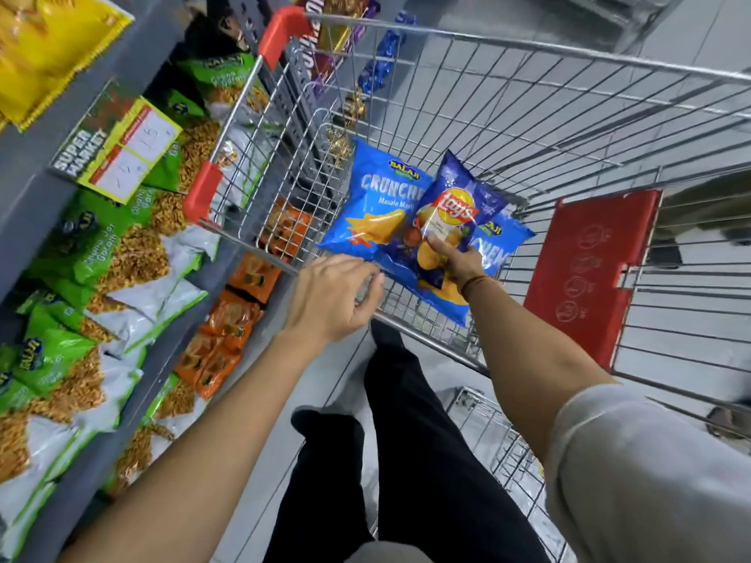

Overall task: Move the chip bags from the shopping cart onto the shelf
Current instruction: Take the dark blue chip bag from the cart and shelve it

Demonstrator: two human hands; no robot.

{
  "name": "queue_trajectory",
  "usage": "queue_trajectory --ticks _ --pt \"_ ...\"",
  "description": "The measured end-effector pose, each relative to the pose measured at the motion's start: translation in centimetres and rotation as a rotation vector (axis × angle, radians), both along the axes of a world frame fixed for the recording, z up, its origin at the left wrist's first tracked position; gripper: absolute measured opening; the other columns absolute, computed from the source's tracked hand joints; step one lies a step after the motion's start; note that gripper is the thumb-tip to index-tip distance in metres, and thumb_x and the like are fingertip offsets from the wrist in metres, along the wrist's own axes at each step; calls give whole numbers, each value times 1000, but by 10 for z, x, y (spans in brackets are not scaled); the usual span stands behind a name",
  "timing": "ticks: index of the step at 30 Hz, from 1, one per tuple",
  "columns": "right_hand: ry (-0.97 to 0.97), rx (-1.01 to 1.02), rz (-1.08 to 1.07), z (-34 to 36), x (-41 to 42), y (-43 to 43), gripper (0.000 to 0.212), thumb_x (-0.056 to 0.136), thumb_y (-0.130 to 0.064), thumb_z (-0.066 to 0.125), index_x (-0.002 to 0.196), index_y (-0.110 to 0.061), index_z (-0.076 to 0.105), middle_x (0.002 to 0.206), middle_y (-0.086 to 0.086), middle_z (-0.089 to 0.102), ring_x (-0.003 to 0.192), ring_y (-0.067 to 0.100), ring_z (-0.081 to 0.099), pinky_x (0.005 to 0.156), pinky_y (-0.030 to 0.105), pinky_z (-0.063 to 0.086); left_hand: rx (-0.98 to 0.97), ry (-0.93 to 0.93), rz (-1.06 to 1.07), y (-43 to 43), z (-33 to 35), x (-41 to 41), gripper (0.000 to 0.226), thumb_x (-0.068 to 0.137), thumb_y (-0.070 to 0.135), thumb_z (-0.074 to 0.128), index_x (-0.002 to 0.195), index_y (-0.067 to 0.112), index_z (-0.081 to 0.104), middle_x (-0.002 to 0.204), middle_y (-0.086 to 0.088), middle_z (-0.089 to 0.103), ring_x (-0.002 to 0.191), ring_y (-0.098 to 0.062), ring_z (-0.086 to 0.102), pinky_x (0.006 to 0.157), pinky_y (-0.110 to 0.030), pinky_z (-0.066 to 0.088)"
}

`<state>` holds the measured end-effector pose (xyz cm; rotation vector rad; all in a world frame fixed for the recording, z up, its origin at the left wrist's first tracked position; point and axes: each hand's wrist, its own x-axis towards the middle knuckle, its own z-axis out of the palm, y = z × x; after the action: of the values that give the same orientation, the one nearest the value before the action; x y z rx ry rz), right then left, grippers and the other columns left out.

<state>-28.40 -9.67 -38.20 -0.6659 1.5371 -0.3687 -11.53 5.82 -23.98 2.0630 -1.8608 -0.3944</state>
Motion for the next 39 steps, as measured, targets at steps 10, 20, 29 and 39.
queue_trajectory --ticks 10,20,29,39 --pt "-28 -14 -9 12 3 -2 56 76 -22 79 120 -4 50 107 7 61 74 12 60 49 21 48 53 -30 20 2 1 -2 42 89 35 35 75 13 68 71 -1 72 68 -22 67 64 -31 46" --pt "-257 -211 3 93 12 -10 48 68 -27 81 109 -7 65 98 3 76 89 20 73 76 32 58 116 79 25 -3 33 7 68 88 60 21 101 13 68 99 -7 72 97 -27 63 82 -40 51" --pt "-713 -484 139 272 103 2 45 78 -19 69 120 -4 62 112 11 72 100 27 69 88 39 57 -459 -61 272 23 191 83 41 88 34 49 106 1 66 118 -21 64 112 -34 58 99 -31 31" --pt "-1188 -844 561 505 233 118 67 65 -14 73 126 6 51 92 2 69 79 15 68 77 31 56 -937 -621 735 213 398 146 34 94 28 50 116 5 61 124 -17 60 118 -30 52 105 -31 33"
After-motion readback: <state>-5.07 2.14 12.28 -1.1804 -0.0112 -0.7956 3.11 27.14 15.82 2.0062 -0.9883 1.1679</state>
